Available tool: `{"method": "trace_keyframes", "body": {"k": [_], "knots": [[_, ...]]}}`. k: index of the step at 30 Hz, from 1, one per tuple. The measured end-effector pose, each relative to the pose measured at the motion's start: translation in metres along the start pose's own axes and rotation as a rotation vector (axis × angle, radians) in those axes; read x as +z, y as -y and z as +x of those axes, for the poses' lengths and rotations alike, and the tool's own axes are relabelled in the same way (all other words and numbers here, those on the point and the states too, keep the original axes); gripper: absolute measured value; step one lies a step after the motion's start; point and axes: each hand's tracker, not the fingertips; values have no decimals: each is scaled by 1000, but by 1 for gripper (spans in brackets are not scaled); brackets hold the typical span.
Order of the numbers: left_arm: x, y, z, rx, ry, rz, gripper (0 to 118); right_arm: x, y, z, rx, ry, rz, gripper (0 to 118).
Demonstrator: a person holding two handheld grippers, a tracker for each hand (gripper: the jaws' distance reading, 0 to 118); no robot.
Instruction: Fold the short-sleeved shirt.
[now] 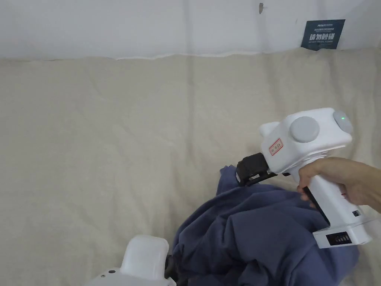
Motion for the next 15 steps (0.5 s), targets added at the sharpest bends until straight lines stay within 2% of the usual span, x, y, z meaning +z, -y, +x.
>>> {"method": "trace_keyframes", "body": {"k": [1, 3, 5, 7, 8, 9, 10, 11, 12, 13, 14, 15], "knots": [[0, 0, 0, -1, -1, -6, 7, -7, -1, -2, 6, 7, -31, 99], [0, 0, 2, 0, 1, -3, 7, -17, -4, -11, 43, 36, -117, 92], [-2, 0, 1, 14, 10, -3, 7, -19, -4, -20, 90, 86, -106, 85], [-5, 1, 1, 19, 8, -10, 7, -16, -11, -25, 70, 90, -124, 84], [-6, 1, 2, 11, 6, -9, 7, -13, -12, -25, 63, 75, -137, 78], [-6, 1, 3, 8, 0, -12, 7, -9, -14, -27, 56, 65, -134, 67], [-6, 2, 3, 8, -2, -13, 7, -6, -13, -31, 63, 67, -122, 49], [-6, 2, 3, 6, 1, -11, 7, -4, -13, -36, 109, 99, -109, 30], [-5, 2, 3, 9, 9, -10, 7, 3, -2, -44, 153, 139, -106, 19], [-4, 0, 4, 11, 15, -8, 7, 4, 0, -46, 162, 123, -109, 12], [-2, -1, 6, 10, 12, -3, 7, 6, 2, -45, 156, 62, -121, 7], [-1, -2, 6, 7, -2, 1, 7, 6, 1, -44, 136, 99, -108, 7]]}}
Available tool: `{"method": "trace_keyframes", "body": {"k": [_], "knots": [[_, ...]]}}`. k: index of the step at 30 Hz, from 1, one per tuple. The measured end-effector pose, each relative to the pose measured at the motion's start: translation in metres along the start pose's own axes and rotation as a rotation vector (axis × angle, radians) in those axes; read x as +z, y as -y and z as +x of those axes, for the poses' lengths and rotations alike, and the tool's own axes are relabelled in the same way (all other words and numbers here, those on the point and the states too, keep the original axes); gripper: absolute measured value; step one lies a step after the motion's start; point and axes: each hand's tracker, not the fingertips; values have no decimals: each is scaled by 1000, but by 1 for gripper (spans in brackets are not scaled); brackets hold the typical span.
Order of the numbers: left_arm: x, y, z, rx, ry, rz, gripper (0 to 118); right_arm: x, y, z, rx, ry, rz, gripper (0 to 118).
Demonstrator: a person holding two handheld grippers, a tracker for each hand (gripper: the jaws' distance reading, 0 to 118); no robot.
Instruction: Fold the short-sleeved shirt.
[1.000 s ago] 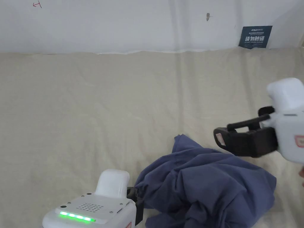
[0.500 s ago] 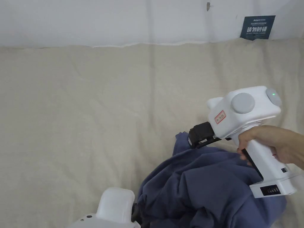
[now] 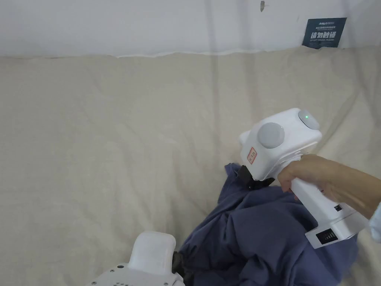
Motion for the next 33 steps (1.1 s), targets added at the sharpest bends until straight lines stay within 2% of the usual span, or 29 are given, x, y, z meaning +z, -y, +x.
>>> {"method": "trace_keyframes", "body": {"k": [6, 9, 14, 17, 21, 24, 29, 33], "knots": [[17, -15, -12, 53, -28, 35, 7, 35, 0, 22, -108, -72, 83, 5], [31, -29, -16, 56, -47, 69, 7, 80, 10, 20, -92, -100, 141, 5], [68, -65, -23, 19, -119, 196, 7, 156, 17, 38, -144, -140, 284, 5], [102, -91, -23, 32, -110, 274, 7, 208, 30, 39, -166, -170, 378, 5], [149, -125, -9, -69, -173, 383, 7, 274, 46, 36, -157, -166, 511, 5], [190, -146, 2, -64, -164, 468, 7, 323, 60, 31, -159, -151, 601, 5], [253, -181, 16, -94, -197, 596, 7, 392, 81, 28, -200, -187, 743, 5], [298, -213, 28, -109, -197, 675, 7, 441, 84, 26, -211, -156, 866, 5]]}}
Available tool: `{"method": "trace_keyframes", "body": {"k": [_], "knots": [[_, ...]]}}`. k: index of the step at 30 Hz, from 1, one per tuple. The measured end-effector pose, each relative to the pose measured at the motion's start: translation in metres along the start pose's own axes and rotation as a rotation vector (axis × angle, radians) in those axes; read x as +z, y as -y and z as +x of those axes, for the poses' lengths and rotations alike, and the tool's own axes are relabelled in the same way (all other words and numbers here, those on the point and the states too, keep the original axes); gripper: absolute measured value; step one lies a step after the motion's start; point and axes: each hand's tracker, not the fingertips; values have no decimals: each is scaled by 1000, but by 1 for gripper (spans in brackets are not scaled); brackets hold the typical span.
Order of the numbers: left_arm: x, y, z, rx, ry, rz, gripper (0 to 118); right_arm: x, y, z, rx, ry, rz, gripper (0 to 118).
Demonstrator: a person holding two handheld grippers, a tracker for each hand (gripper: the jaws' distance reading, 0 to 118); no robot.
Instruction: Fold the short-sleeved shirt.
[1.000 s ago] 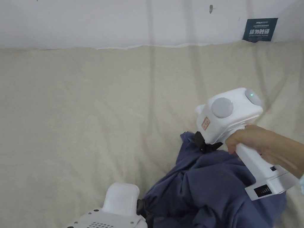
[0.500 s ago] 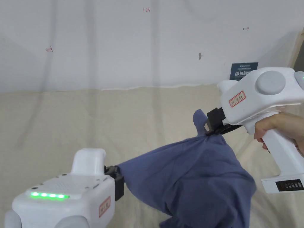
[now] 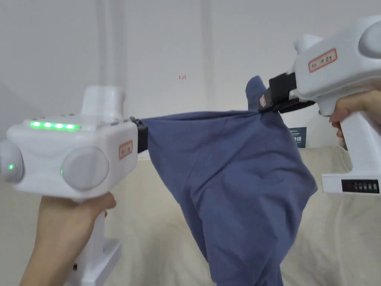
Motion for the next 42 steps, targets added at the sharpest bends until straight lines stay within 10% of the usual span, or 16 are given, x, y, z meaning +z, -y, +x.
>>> {"method": "trace_keyframes", "body": {"k": [12, 32, 42], "knots": [[-17, -84, -25, 36, 17, 61, 7, 31, -78, -30, -4, -5, 120, 5], [-159, -159, -67, 45, -111, 74, 7, -104, -194, -23, 33, 14, 199, 5], [-197, -106, -76, 22, -127, 21, 7, -171, -144, 7, 30, -6, 129, 5]]}}
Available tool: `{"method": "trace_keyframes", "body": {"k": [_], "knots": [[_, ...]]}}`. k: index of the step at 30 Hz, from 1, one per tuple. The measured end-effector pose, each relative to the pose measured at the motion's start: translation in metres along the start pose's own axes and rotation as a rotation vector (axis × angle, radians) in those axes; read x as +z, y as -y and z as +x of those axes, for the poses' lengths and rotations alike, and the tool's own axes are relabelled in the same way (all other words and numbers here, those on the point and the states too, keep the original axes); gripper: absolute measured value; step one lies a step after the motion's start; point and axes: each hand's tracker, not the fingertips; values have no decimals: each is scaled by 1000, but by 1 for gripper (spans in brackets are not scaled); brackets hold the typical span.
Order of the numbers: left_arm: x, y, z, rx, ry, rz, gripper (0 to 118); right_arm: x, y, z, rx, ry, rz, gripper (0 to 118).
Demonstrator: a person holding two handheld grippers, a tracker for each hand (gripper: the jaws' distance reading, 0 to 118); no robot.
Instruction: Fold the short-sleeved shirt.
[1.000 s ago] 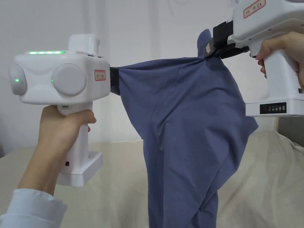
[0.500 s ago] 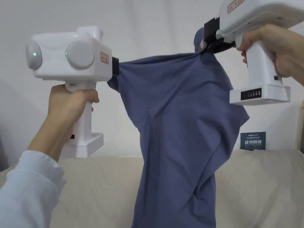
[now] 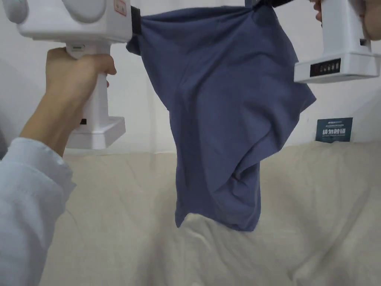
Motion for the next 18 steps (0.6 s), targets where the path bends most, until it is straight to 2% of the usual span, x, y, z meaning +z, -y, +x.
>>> {"method": "trace_keyframes", "body": {"k": [4, 8, 11, 12, 16, 18], "knots": [[-3, 67, 10, 21, 51, -108, 7, -12, 63, 5, 8, 9, -91, 5], [1, 142, 17, 68, 80, -229, 7, -12, 138, 14, -77, -26, -197, 5], [25, 201, 20, 134, 90, -306, 7, 1, 197, 19, -126, -37, -262, 5], [38, 221, 18, 116, 103, -314, 7, 8, 218, 20, -136, -35, -278, 5], [93, 283, 23, 79, 128, -407, 7, 45, 295, 13, -115, -28, -373, 5], [116, 313, 22, 105, 151, -460, 7, 71, 332, 3, -167, -57, -417, 5]]}}
